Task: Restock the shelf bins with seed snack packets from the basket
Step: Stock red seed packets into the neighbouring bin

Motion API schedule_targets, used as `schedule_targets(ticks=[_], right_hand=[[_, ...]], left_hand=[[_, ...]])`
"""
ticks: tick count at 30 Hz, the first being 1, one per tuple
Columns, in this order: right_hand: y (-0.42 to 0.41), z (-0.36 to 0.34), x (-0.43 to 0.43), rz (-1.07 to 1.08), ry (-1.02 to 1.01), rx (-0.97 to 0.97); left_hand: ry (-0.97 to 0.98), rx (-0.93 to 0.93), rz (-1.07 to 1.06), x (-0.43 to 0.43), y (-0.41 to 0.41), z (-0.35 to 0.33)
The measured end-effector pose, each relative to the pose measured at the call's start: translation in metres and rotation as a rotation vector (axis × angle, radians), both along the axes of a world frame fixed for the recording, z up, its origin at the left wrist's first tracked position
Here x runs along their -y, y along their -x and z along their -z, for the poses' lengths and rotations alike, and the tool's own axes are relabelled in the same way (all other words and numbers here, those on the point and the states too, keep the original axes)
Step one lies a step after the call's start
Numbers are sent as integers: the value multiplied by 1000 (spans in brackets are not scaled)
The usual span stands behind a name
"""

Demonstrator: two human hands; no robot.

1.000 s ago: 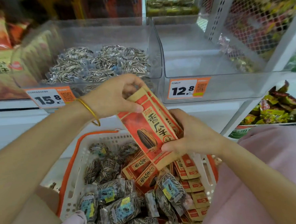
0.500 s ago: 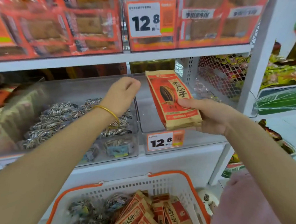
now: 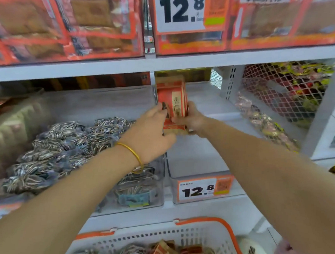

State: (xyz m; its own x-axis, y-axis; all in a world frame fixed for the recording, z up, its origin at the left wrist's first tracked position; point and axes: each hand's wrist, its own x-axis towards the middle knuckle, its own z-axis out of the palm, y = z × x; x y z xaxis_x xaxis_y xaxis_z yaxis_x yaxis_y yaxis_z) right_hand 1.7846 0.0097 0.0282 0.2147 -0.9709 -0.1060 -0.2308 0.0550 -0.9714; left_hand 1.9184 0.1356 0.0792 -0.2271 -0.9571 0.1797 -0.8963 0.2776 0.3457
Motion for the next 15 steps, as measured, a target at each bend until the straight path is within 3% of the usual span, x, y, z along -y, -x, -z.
schedule_targets(ticks=[3, 9, 15], right_hand=[[-8, 12, 14, 107, 120, -422], [-13, 2, 15, 188, 68, -266], [-21, 4, 9, 161, 62, -373]], left_hand=[[42, 13, -12, 2, 0, 2], [73, 0, 25, 8, -3, 6], [62, 4, 7, 8, -3, 9]])
